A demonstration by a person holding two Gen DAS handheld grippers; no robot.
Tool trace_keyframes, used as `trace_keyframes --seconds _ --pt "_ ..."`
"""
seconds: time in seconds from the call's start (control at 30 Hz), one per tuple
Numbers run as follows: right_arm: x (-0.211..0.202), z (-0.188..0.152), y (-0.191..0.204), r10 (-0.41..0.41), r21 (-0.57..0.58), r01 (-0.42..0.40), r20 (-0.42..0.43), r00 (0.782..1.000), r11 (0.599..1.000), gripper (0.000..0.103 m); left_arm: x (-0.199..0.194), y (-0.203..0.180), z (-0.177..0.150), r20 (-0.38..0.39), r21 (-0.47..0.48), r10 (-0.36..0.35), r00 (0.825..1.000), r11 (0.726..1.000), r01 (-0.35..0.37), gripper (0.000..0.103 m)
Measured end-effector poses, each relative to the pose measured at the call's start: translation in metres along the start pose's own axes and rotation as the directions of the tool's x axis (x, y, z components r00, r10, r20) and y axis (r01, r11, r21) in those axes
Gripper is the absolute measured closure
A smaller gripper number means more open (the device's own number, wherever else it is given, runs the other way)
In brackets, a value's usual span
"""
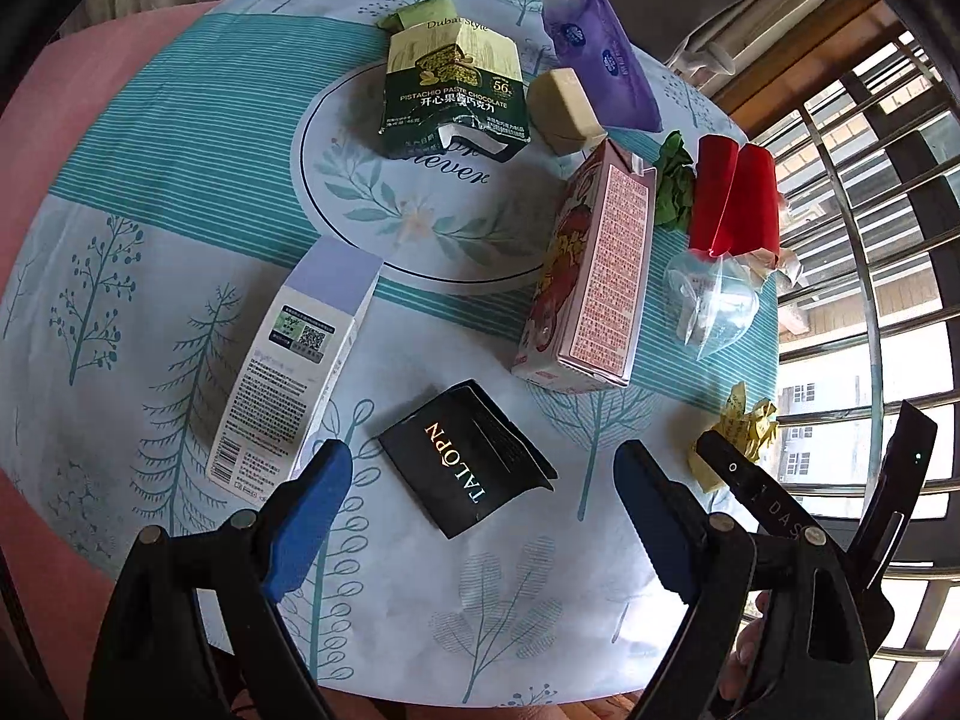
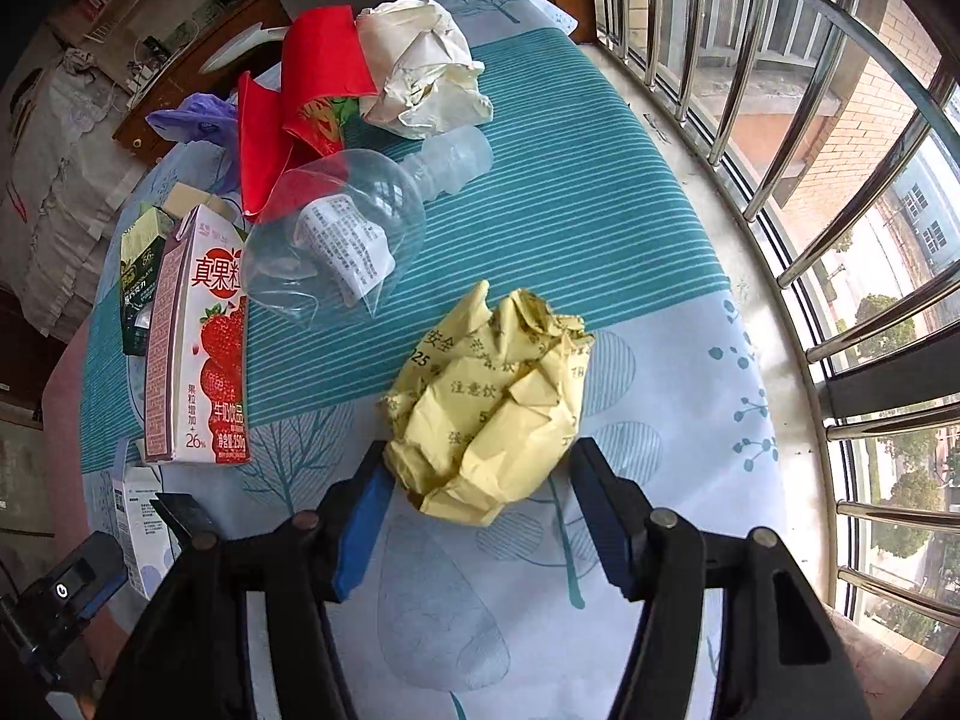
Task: Collect trash
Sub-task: 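Grasp the black TALOPN card with the left gripper while the right grasps yellow paper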
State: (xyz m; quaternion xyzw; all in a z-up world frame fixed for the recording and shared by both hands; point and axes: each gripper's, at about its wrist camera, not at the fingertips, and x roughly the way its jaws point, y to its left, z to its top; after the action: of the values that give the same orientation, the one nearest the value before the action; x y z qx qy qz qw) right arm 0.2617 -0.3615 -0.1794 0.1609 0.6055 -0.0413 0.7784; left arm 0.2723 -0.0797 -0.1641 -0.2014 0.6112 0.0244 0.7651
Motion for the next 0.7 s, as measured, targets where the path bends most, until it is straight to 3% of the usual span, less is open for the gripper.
trace_keyframes --seconds 0.07,0.23,0.4,0.43,0.47,0.5,0.7 --pt "0.004 0.002 -0.001 0.025 -0.026 -0.025 -0.010 1.000 0.999 0.061 0.013 -0.006 0.002 -0.027 -0.002 0.042 0.999 0.999 -0.042 0.016" --pt "0.009 0.009 -0.010 0.087 -0.057 -0.089 -0.029 0.996 0.994 0.065 0.037 -0.011 0.003 -0.088 -0.045 0.078 0.993 0.996 -0.082 0.028" --pt "0.009 0.010 -0.017 0.129 -0.099 -0.130 -0.017 0.992 0.987 0.067 0.051 -0.017 0.002 -0.102 -0.029 0.135 0.986 0.990 -0.138 0.053" --pt "0.007 0.010 -0.017 0.140 -0.101 -0.140 -0.013 0.990 0.985 0.067 0.051 -0.020 0.002 -0.099 -0.021 0.134 0.986 0.990 -0.137 0.061" --pt "0.004 0.011 -0.017 0.150 -0.102 -0.151 -0.011 0.989 0.983 0.068 0.054 -0.023 0.002 -0.109 -0.011 0.134 0.985 0.991 -0.136 0.083" --pt "0.002 0.011 -0.017 0.162 -0.102 -0.162 -0.009 0.987 0.981 0.069 0.057 -0.025 0.000 -0.124 -0.003 0.144 0.982 0.989 -0.146 0.089" --pt "-0.003 0.010 -0.026 0.234 -0.100 -0.233 -0.002 0.972 0.967 0.073 0.051 -0.037 -0.006 -0.116 0.055 0.125 0.985 0.991 -0.119 0.101"
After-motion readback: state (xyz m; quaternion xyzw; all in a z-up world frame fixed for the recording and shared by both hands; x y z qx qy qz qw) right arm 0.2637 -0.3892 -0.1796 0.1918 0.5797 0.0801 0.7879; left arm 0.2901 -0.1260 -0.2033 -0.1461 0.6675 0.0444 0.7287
